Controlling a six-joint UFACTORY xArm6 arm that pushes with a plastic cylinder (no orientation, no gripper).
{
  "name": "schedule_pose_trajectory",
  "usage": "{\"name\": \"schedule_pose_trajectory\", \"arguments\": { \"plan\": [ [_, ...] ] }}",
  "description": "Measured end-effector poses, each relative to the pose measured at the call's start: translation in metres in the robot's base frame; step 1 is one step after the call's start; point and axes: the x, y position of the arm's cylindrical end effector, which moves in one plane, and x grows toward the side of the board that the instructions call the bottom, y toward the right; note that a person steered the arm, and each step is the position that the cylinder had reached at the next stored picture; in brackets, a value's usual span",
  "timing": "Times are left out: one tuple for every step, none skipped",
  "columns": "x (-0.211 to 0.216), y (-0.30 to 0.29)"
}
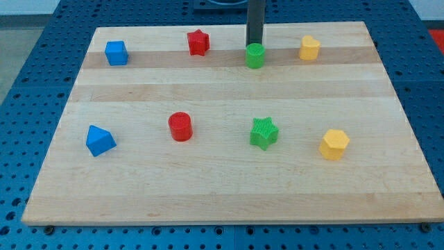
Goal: Move the green circle below the red star
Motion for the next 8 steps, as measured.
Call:
{"name": "schedule_pose_trajectory", "arguments": {
  "plan": [
    [0.011,0.000],
    [0.023,0.000],
    [0.023,0.022],
    [0.029,0.062],
    [0.037,0.060],
    [0.063,0.058],
    [0.064,0.058],
    [0.064,0.044]
  ]
}}
